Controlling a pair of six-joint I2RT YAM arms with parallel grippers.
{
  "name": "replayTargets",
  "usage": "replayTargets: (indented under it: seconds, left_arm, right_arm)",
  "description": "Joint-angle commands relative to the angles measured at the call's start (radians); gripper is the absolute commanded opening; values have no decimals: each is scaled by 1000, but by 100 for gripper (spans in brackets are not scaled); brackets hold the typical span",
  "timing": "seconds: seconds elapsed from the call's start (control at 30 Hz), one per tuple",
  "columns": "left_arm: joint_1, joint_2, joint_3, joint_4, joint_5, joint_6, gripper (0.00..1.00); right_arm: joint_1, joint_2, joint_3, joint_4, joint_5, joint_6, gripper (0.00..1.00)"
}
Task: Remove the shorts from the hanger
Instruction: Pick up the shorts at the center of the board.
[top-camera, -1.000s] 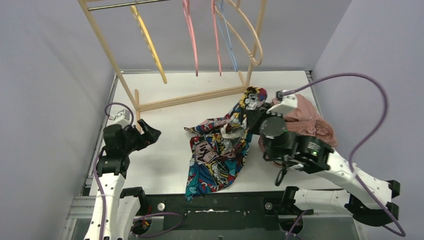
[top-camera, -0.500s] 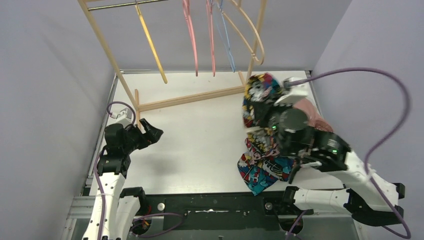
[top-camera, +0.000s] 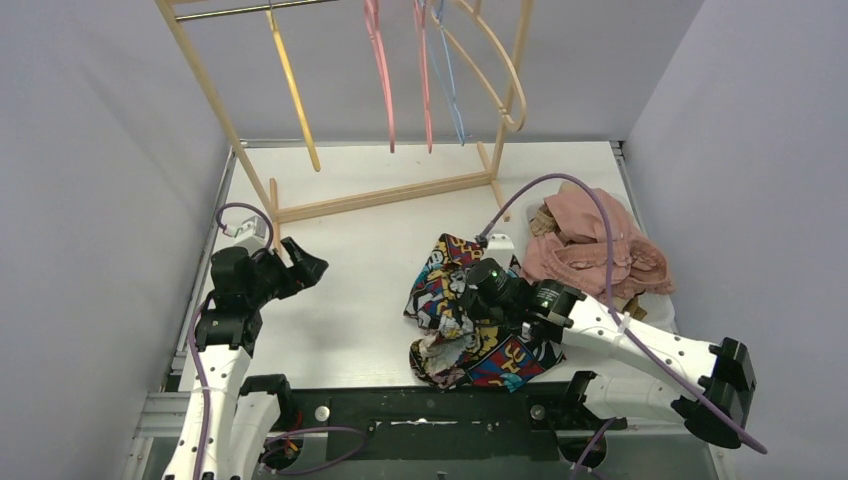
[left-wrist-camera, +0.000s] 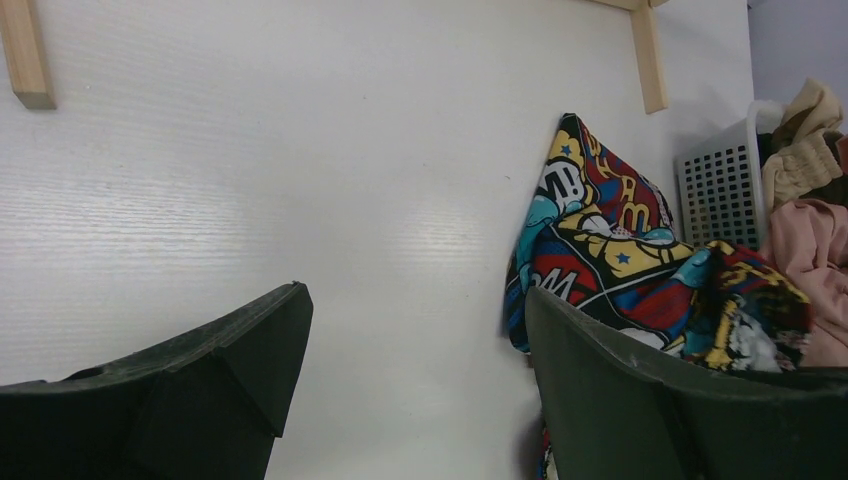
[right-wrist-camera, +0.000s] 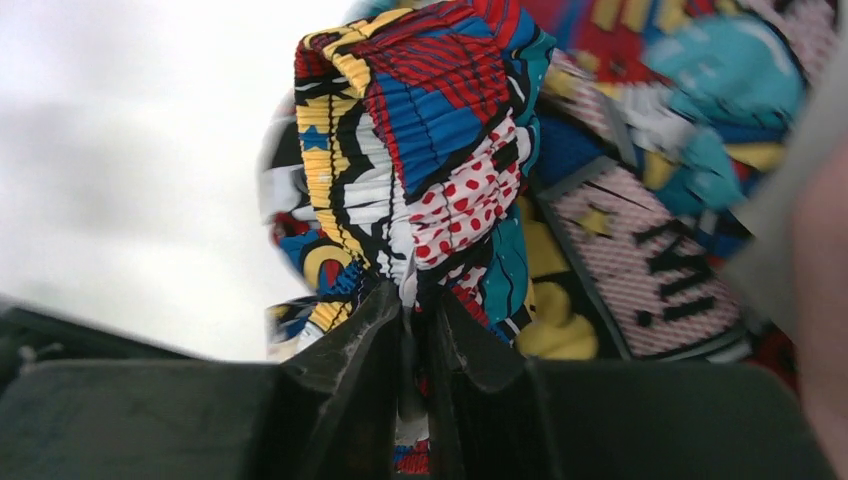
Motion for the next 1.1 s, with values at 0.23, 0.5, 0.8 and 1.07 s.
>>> replayTargets:
  seconds: [0.23, 0.5, 0.8, 1.07]
  left_arm:
    - [-7, 2, 0, 66, -4, 8, 78]
    - [-12, 3, 0, 69, -4, 8, 78]
    - [-13, 1, 0, 68, -6, 9, 78]
    - [-15, 0, -1, 71, -4, 9, 78]
  right_arm:
    - [-80, 203, -64, -42, 18, 70, 98]
    - [-80, 525, -34, -20, 44, 66, 98]
    - [35, 619, -80, 73, 80, 184, 5]
    - [27, 162, 152, -160, 391, 122, 0]
